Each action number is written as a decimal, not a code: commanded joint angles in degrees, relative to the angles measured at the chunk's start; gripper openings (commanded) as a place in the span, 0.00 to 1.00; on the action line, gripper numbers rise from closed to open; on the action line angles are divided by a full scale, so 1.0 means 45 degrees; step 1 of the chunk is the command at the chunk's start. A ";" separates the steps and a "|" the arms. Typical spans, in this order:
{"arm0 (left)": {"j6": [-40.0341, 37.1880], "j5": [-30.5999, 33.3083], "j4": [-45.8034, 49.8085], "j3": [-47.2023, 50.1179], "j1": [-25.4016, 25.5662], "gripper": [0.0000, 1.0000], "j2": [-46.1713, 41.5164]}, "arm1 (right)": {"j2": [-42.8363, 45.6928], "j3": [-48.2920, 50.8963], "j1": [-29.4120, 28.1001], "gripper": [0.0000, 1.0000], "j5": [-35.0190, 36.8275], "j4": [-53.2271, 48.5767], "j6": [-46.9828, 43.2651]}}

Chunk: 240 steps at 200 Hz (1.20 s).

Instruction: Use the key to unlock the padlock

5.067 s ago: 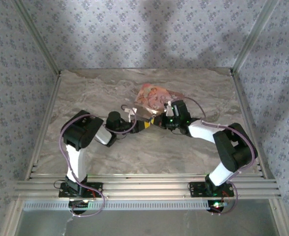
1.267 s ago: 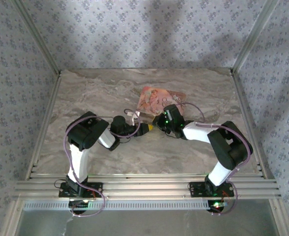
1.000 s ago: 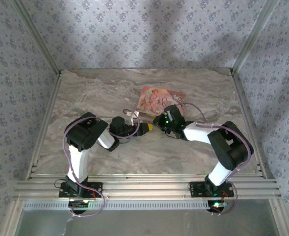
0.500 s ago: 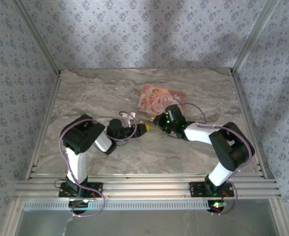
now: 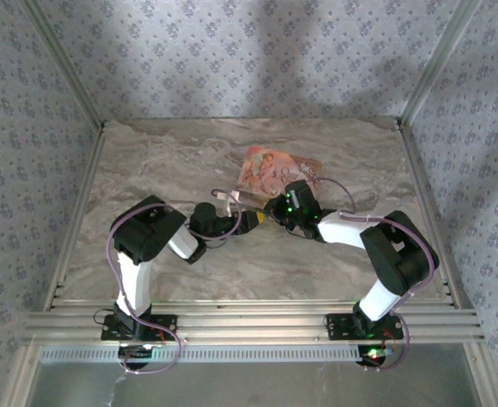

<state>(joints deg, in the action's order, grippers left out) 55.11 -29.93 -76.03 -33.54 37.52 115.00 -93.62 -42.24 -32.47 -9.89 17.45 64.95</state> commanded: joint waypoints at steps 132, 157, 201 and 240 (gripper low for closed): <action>-0.0179 -0.0003 -0.0227 -0.0462 0.0139 0.18 0.0660 | -0.0054 0.0187 0.0094 0.00 -0.0917 -0.0567 0.1231; -0.0032 -0.0249 -0.0604 -0.0528 0.0136 0.00 0.0713 | -0.0057 0.0236 0.0067 0.00 -0.0927 -0.0519 0.1261; 0.0527 -0.0892 -0.1037 -0.0926 -0.0060 0.00 0.0329 | -0.0181 0.0226 -0.0080 0.00 -0.1083 -0.0830 0.0636; 0.1442 -0.1590 -0.1050 -0.1687 -0.0310 0.00 -0.0049 | -0.0515 0.0426 -0.0369 0.00 -0.1395 -0.1002 0.0090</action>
<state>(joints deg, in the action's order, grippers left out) 58.17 -33.39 -74.94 -36.36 36.60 117.43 -93.71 -42.24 -32.49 -10.11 17.50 64.62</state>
